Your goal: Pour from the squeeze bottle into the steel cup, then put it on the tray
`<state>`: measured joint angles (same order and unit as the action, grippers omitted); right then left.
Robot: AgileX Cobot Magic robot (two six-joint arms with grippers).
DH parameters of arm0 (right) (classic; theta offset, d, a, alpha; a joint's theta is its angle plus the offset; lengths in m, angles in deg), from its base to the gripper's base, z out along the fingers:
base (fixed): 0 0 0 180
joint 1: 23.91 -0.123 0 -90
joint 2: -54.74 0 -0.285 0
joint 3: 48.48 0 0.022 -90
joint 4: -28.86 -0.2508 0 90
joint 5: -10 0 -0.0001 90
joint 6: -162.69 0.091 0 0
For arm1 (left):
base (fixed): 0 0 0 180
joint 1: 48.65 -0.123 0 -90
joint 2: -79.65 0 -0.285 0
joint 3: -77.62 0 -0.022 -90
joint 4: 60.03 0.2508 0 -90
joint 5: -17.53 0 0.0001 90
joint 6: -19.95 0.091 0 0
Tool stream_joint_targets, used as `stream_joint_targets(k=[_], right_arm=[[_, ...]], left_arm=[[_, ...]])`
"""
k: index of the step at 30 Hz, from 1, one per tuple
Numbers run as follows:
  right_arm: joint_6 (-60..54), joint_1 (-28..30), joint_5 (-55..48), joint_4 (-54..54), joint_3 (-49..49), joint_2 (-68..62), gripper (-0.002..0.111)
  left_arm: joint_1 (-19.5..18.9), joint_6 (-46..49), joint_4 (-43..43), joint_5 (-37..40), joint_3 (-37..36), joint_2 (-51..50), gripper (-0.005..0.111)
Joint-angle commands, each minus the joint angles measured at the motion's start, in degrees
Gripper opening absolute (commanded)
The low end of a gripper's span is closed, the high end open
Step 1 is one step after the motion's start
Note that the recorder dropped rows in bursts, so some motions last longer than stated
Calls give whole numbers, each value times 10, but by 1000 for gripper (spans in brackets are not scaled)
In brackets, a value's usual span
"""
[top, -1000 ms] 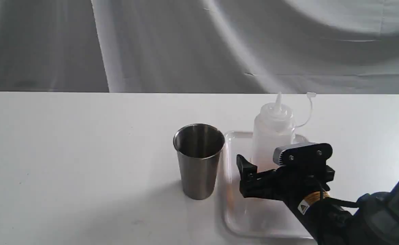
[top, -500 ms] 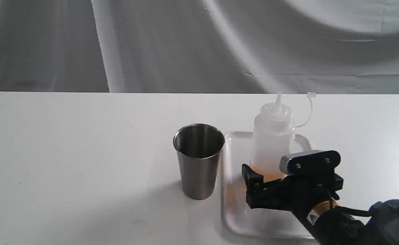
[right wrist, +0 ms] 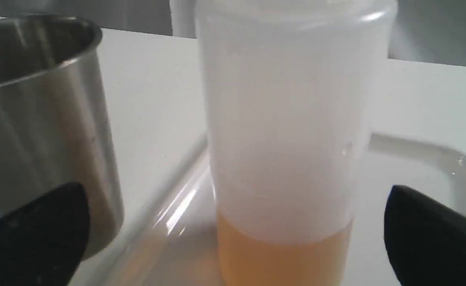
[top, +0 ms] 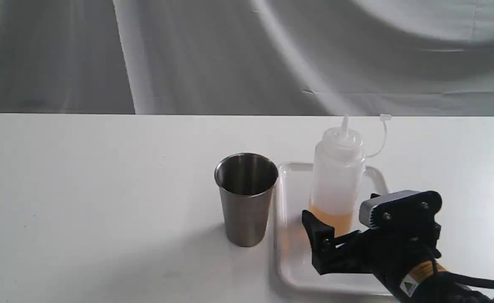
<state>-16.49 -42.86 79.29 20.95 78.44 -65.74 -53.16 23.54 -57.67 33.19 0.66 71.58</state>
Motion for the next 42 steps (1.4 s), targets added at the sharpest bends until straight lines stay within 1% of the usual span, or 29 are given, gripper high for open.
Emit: stream_joint_targets(k=[1,5,14,19,22,26,31,38,42], right_arm=[[-8,-7,7,-15,-32,34,105],[-20,-18,7,-18,-64,73,105],[-40,-73,7,-28,-143,213,105],[-50,-105,-34,-27,-178,311,105],[-52,-126,-78,-24,-192,379,105],[-62,-152,-169,-8,-193,475,105],[-69,-175,-254,12,-193,585,105],[-67,-184,-393,58,-193,734,105],[-66,-184,-447,72,-193,803,105]], left_arm=[[1,-1,1,-4,-3,3,8],[1,-1,1,-4,-3,3,8],[1,-1,1,-4,-3,3,8],[1,-1,1,-4,-3,3,8],[1,-1,1,-4,-3,3,8],[1,-1,1,-4,-3,3,8],[1,-1,1,-4,-3,3,8],[1,-1,1,-4,-3,3,8],[1,-1,1,-4,-3,3,8]])
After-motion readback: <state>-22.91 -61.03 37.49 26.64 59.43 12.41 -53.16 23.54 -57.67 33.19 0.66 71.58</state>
